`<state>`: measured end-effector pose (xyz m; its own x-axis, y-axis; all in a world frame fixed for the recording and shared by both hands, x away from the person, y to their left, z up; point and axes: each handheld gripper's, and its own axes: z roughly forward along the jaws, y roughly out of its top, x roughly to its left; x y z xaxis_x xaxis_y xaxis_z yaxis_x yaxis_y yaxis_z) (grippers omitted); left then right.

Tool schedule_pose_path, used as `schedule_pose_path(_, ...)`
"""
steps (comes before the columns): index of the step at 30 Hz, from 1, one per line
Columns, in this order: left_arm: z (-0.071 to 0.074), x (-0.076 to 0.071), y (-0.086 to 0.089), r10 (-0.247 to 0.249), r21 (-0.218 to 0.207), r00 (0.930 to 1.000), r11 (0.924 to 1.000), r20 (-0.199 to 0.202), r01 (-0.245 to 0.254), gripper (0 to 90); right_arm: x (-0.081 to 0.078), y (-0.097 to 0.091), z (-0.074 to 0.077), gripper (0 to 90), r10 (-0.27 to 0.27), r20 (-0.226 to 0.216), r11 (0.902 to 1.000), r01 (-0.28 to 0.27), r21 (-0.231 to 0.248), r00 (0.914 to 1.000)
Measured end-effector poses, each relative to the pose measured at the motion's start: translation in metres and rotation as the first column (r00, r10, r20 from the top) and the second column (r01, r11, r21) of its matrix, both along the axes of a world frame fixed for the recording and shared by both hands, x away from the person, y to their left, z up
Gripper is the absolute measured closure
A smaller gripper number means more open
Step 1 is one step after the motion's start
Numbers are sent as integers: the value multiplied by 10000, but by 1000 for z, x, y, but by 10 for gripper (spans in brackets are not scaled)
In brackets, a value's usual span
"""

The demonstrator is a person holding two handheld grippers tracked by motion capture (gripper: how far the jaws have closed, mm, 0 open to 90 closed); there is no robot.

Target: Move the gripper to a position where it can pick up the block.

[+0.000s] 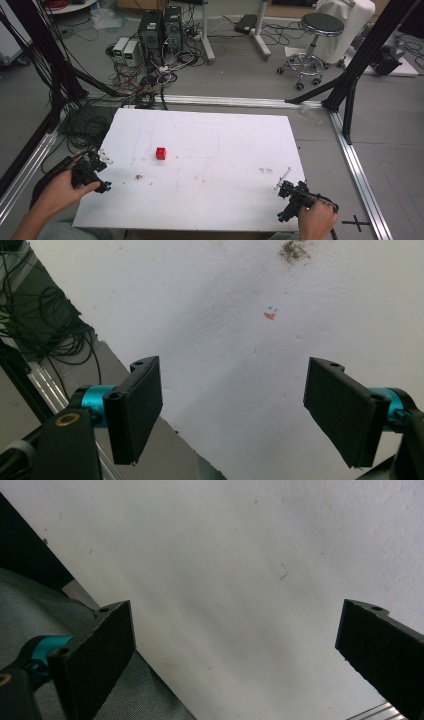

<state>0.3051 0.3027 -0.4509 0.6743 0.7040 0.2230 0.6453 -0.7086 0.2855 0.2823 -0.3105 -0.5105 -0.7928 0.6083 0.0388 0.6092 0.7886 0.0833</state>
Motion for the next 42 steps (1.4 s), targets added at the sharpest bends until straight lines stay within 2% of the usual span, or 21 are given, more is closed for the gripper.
schedule_pose_path(5,10,7,-5,-577,202,9983,9981,104,575,238,0,1,0,18,31,3,10000,-31,-7,10000)
schedule_pose_path(11,17,13,-12,-1000,273,9946,9947,269,993,238,0,0,-1,18,2,-41,10000,-2,-8,10000)
schedule_pose_path(14,19,17,-17,-1287,383,9914,9911,245,1277,238,0,0,-1,18,11,-46,10000,-11,-4,10000)
schedule_pose_path(16,20,20,-21,-1648,365,9862,9858,166,1641,238,0,0,-1,18,30,-35,10000,-30,-10,10000)
schedule_pose_path(19,21,25,-25,-2143,474,9768,9756,-27,2142,238,1,0,-2,18,82,-40,10000,-82,6,10000)
schedule_pose_path(21,21,29,-28,-2445,385,9696,9689,-80,2446,238,0,0,-1,18,25,-100,10000,-25,0,9999)
schedule_pose_path(22,21,33,-31,-2811,525,9594,9580,-211,2818,237,0,0,-2,18,99,-50,9999,-99,40,9999)
schedule_pose_path(23,21,36,-33,-2945,600,9554,9536,-202,2952,237,0,1,-1,18,33,-89,10000,-33,33,10000)
schedule_pose_path(24,21,36,-33,-2945,600,9554,9536,-202,2952,237,0,1,-1,18,33,-89,10000,-33,33,10000)
schedule_pose_path(26,22,42,-37,-3361,733,9414,9385,-292,3373,237,-1,0,-1,18,115,-55,9999,-115,15,9999)
schedule_pose_path(27,22,42,-37,-3361,733,9414,9385,-292,3373,237,-1,0,-2,18,128,-62,9999,-128,9,9999)
schedule_pose_path(29,22,45,-40,-3495,791,9364,9330,-322,3510,236,-1,0,-2,18,93,-89,10000,-92,13,9999)
schedule_pose_path(30,22,47,-41,-3594,837,9325,9288,-354,3611,236,-1,0,-2,18,58,-63,10000,-58,7,10000)
schedule_pose_path(32,21,53,-46,-3926,903,9185,9141,-472,3953,236,-1,1,-2,18,95,-59,10000,-95,-6,9999)
schedule_pose_path(33,21,53,-46,-3926,903,9185,9141,-472,3953,235,-1,1,-2,18,95,-59,10000,-95,-6,9999)
schedule_pose_path(35,19,58,-50,-4185,1015,9056,9001,-694,4238,236,0,2,-3,18,94,-119,10000,-95,-18,9999)
schedule_pose_path(41,16,66,-56,-4431,1102,8917,8855,-921,4514,236,1,1,-4,18,152,-116,9999,-152,12,9998)
schedule_pose_path(42,16,69,-59,-4530,1241,8865,8782,-949,4620,235,1,1,-4,18,149,-127,9999,-149,19,9998)
